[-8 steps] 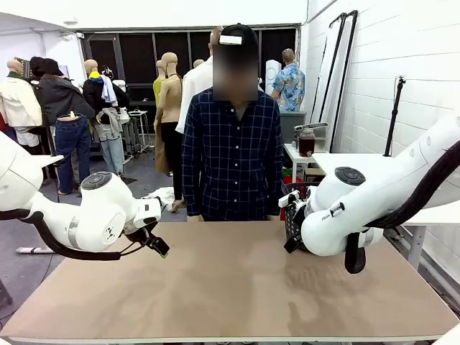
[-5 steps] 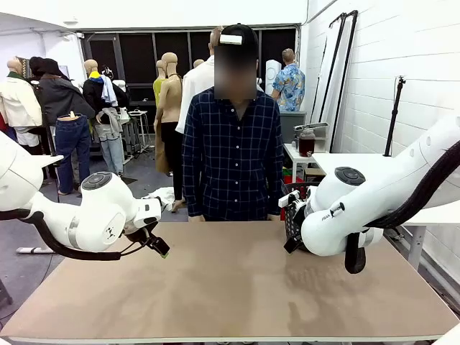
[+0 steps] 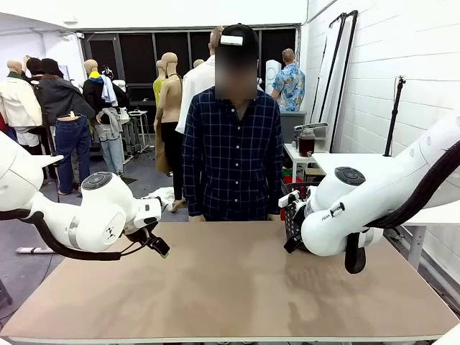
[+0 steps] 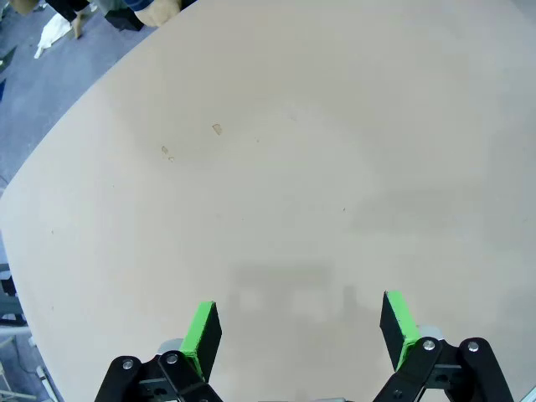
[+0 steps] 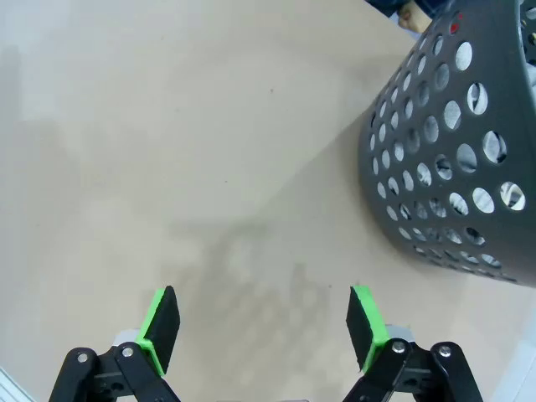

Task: Fold the training pants.
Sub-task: Grab both ends of the Training pants handed by a person.

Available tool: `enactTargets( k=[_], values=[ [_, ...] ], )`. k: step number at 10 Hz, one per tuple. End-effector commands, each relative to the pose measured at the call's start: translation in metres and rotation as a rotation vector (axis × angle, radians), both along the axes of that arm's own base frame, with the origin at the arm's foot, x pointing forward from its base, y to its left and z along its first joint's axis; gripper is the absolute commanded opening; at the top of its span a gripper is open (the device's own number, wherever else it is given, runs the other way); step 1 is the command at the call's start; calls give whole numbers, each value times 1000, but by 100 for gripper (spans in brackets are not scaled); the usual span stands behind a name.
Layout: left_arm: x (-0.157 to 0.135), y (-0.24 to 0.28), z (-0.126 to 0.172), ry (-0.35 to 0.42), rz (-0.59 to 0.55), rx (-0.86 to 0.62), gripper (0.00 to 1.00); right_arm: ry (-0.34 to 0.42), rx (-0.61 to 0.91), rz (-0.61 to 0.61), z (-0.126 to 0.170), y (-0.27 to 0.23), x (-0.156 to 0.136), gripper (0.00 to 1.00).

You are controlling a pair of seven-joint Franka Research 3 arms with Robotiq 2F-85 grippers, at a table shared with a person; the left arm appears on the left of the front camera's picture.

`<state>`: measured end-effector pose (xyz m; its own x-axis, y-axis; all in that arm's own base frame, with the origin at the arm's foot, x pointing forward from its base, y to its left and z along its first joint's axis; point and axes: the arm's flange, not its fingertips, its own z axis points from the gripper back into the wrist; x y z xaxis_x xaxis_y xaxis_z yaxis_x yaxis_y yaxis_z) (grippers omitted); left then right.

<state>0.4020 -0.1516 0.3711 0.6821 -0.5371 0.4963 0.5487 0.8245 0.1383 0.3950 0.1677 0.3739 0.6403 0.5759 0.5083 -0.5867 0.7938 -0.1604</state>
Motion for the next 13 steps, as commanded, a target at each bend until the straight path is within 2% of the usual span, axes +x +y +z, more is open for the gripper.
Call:
enactTargets(
  k=[1,7,9,13],
  values=[
    [0,1,0,0,2,-1,100,0,0,0,0,0,0,100],
    [1,-1,6,-3,-2,5,100,7,8,4,5,-3,1,100],
    [-1,0,34,-7,9,-1,100,48,29,24,30,-8,-1,100],
    [-13,3,96,18,8,-26,100,48,36,78,93,-14,-16,100]
  ],
)
